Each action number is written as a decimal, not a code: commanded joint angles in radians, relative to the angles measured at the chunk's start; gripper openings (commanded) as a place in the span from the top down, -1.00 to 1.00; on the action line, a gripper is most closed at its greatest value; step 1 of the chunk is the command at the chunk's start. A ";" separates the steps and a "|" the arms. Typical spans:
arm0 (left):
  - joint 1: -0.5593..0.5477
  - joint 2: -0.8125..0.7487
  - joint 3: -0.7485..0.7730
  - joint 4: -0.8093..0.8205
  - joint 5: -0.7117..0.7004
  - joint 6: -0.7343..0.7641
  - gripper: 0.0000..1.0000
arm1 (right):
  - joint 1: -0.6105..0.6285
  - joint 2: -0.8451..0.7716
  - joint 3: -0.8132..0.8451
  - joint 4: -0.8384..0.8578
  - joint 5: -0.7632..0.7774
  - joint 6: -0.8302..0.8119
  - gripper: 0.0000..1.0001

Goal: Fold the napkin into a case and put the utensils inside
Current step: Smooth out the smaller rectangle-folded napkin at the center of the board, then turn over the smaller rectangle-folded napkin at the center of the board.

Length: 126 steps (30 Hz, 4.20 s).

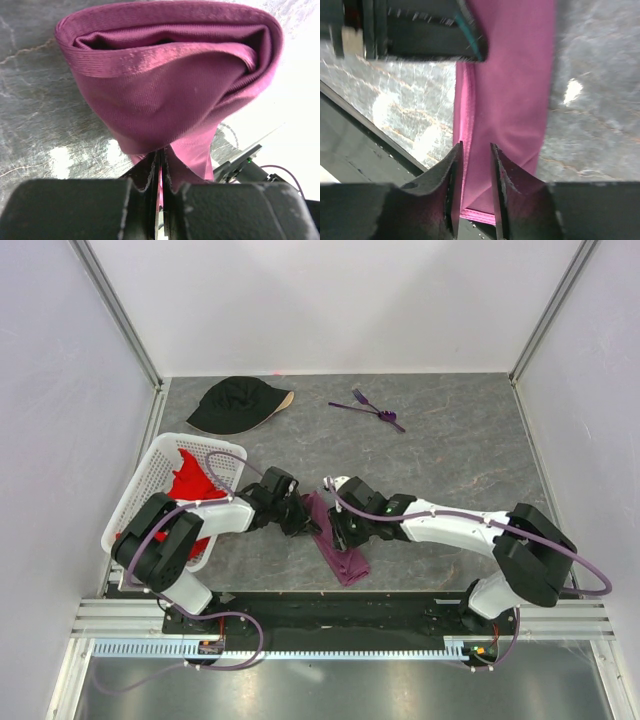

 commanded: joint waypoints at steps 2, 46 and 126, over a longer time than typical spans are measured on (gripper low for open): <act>0.007 0.001 0.044 -0.059 -0.035 0.094 0.86 | -0.074 -0.019 0.018 0.041 -0.058 0.016 0.27; 0.120 -0.261 0.255 -0.453 -0.219 0.245 0.47 | -0.095 0.080 0.121 0.015 -0.078 -0.102 0.40; 0.117 0.126 0.308 -0.180 -0.064 0.254 0.83 | -0.229 0.279 0.274 0.113 -0.150 0.005 0.98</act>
